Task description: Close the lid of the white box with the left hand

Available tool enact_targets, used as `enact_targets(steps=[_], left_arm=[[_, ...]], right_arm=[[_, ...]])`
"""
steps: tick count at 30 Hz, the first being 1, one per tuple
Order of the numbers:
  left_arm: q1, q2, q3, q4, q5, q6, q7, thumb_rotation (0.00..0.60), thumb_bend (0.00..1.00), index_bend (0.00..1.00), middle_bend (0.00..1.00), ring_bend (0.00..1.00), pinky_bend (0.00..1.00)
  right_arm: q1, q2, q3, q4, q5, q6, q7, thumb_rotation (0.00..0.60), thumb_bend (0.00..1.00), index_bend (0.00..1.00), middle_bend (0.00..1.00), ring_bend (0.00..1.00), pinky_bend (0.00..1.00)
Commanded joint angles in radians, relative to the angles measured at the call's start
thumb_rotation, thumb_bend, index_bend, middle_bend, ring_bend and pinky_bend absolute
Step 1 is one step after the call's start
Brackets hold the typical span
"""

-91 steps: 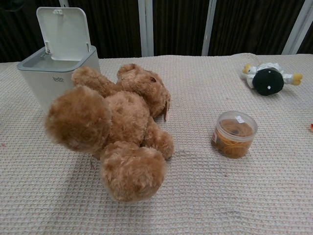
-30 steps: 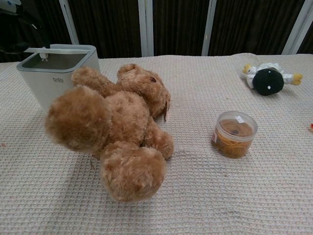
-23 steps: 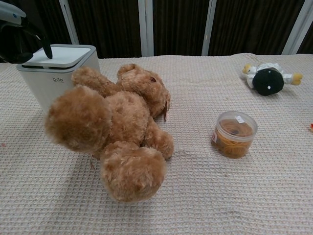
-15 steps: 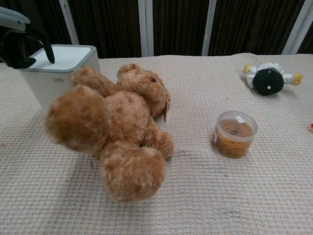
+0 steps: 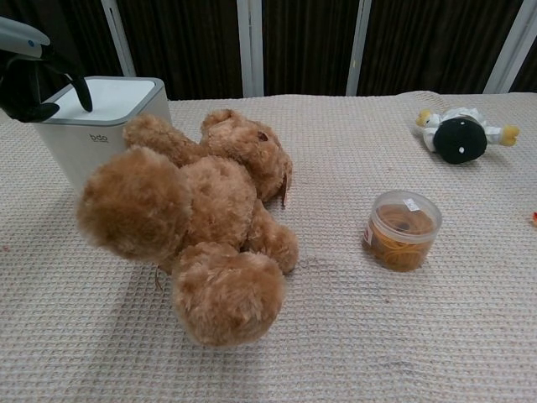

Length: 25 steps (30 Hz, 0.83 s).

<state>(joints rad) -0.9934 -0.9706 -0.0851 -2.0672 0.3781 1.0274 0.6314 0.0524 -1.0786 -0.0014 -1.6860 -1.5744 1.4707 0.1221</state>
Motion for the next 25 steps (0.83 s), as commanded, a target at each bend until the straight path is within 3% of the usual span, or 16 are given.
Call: enact_targets(steps=[1, 4, 7, 9, 12, 14, 16, 20, 25], left_arm=[[0.005, 0.013, -0.011, -0.010, 0.027, 0.017, -0.011, 0.600, 0.60, 0.25, 1.00, 0.93, 1.00], [0.021, 0.034, -0.016, -0.024, 0.121, 0.059, -0.012, 0.600, 0.58, 0.15, 0.92, 0.86, 0.98], [0.077, 0.061, -0.019, -0.065, 0.238, 0.115, -0.069, 0.600, 0.49, 0.03, 0.67, 0.65, 0.84], [0.128, 0.073, -0.011, -0.092, 0.314, 0.148, -0.126, 0.600, 0.40, 0.00, 0.34, 0.34, 0.58], [0.237, 0.082, 0.044, -0.114, 0.480, 0.199, -0.212, 0.600, 0.31, 0.00, 0.04, 0.04, 0.21], [0.316, 0.076, 0.094, -0.106, 0.592, 0.229, -0.276, 0.600, 0.26, 0.00, 0.00, 0.00, 0.08], [0.384, 0.065, 0.139, -0.085, 0.683, 0.260, -0.328, 0.600, 0.20, 0.00, 0.00, 0.00, 0.02], [0.545, 0.009, 0.239, 0.013, 0.890, 0.384, -0.398, 0.600, 0.11, 0.00, 0.00, 0.00, 0.00], [0.702, -0.079, 0.295, 0.188, 1.051, 0.555, -0.421, 0.600, 0.07, 0.00, 0.00, 0.00, 0.00]], right_arm=[[0.000, 0.000, 0.000, 0.000, 0.000, 0.000, 0.000, 0.600, 0.19, 0.00, 0.00, 0.00, 0.00], [0.000, 0.000, 0.000, 0.003, -0.003, 0.002, -0.002, 0.600, 0.19, 0.00, 0.00, 0.00, 0.00], [0.000, -0.005, 0.001, 0.014, -0.016, 0.012, -0.015, 0.600, 0.19, 0.00, 0.00, 0.00, 0.00], [0.000, -0.007, 0.000, 0.017, -0.018, 0.014, -0.016, 0.600, 0.19, 0.00, 0.00, 0.00, 0.00], [-0.001, -0.007, 0.001, 0.023, -0.016, 0.014, -0.018, 0.600, 0.19, 0.00, 0.00, 0.00, 0.00], [-0.002, -0.007, 0.003, 0.029, -0.016, 0.018, -0.029, 0.600, 0.19, 0.00, 0.00, 0.00, 0.00], [-0.002, -0.007, 0.004, 0.034, -0.014, 0.017, -0.041, 0.600, 0.19, 0.00, 0.00, 0.00, 0.00], [-0.003, -0.010, 0.010, 0.039, 0.000, 0.018, -0.083, 0.600, 0.19, 0.00, 0.00, 0.00, 0.00], [-0.005, -0.016, 0.019, 0.047, 0.012, 0.025, -0.115, 0.600, 0.19, 0.00, 0.00, 0.00, 0.00]])
